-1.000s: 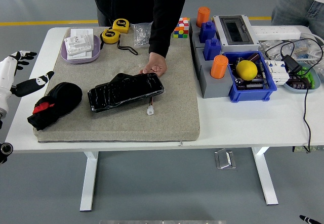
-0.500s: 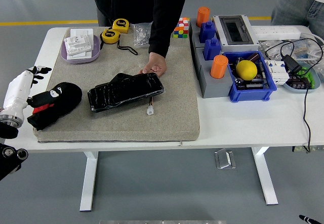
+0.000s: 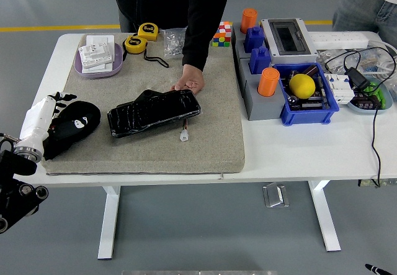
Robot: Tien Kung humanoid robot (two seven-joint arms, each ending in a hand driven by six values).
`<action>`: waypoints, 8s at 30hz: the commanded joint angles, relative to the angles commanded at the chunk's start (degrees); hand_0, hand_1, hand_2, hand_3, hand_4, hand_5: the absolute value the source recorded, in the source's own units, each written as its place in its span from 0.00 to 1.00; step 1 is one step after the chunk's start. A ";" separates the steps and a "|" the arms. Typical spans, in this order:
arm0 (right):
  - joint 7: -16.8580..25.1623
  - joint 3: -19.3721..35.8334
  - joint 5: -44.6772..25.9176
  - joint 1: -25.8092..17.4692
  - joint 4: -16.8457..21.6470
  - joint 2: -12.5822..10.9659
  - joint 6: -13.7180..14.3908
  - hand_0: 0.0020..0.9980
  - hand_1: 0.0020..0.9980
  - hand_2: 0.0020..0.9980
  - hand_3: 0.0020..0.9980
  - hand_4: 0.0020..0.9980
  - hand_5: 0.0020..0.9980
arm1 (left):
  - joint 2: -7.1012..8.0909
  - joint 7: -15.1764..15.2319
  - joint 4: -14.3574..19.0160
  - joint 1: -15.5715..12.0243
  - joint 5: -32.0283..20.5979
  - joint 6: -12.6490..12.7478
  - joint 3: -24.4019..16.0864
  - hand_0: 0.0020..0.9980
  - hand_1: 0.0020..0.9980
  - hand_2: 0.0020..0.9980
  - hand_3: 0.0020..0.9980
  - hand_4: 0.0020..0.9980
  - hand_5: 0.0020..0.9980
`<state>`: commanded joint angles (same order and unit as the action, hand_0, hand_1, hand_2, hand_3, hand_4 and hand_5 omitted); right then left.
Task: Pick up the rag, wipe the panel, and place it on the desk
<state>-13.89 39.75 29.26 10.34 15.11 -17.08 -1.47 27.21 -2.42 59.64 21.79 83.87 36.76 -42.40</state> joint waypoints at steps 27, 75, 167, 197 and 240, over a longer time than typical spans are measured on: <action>0.04 -0.44 0.27 -0.50 0.65 -0.59 0.01 0.76 0.57 0.70 0.60 1.00 0.54 | -2.75 1.72 -13.01 3.54 -4.52 0.22 4.93 0.56 0.69 0.78 0.69 0.84 0.37; 0.16 3.16 2.70 -1.18 0.84 -0.48 0.02 0.76 0.57 0.70 0.59 0.99 0.54 | -4.11 1.54 -11.96 4.45 -2.27 0.22 4.48 0.19 0.16 0.55 0.49 0.37 0.00; -0.10 2.14 2.57 -0.49 -0.53 -2.20 -1.00 0.75 0.57 0.70 0.59 1.00 0.54 | -10.20 -10.38 3.51 15.27 7.37 0.22 18.08 0.18 0.14 0.50 0.48 0.27 0.00; 0.04 1.88 4.02 -0.29 1.21 -2.95 -0.87 0.76 0.57 0.70 0.59 1.00 0.54 | -13.75 -10.46 -0.80 19.50 4.25 0.22 24.46 0.18 0.14 0.50 0.47 0.27 0.00; -0.07 2.27 4.40 -0.26 0.53 -2.11 -0.88 0.75 0.57 0.70 0.59 1.00 0.54 | -15.69 -10.26 -6.44 21.89 1.57 0.22 26.22 0.19 0.14 0.50 0.47 0.27 0.00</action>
<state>-13.96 42.01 33.67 10.08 15.64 -19.19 -2.35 11.52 -12.69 53.20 43.68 85.43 36.98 -16.18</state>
